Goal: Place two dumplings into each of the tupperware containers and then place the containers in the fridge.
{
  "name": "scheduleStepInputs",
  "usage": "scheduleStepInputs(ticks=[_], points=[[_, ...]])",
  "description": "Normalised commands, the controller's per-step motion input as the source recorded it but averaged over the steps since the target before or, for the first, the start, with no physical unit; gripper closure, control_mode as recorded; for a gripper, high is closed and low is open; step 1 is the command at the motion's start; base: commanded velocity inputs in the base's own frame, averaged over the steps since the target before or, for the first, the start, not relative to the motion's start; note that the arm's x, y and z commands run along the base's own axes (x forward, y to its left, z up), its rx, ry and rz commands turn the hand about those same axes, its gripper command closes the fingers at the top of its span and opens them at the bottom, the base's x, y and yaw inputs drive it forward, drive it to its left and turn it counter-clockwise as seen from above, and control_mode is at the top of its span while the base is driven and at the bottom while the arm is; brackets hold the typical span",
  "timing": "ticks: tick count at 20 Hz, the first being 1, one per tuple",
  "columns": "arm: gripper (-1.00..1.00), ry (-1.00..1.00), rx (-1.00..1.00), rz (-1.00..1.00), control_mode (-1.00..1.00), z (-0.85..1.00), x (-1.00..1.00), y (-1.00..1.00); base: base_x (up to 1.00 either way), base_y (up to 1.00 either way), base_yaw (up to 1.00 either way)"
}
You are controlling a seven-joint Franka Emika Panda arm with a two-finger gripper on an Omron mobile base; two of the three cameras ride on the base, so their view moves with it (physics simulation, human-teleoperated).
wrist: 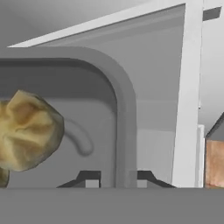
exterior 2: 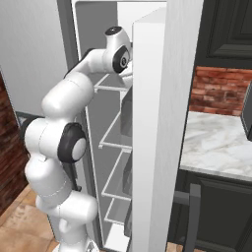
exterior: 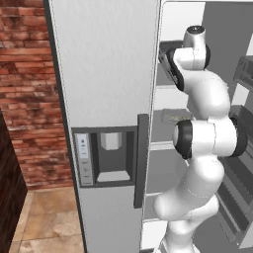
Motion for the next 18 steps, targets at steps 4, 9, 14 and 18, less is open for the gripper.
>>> scheduleStepInputs(ticks=[4, 9, 14, 18], points=[[1.0, -0.06, 0.0, 0.0, -1.0, -0.09, 0.53, 0.0, 0.0, 0.0, 0.0], [-1.0, -0.2, 0.02, 0.0, -1.0, -0.05, 0.22, 0.0, 0.0, 0.0, 0.0], [-1.0, -0.35, 0.08, 0.0, -1.0, 0.03, -0.1, -0.1, 0.0, 0.0, 0.0], [-1.0, -0.38, 0.05, 0.0, -1.0, 0.12, -0.71, -0.07, 0.0, 0.0, 0.0]])
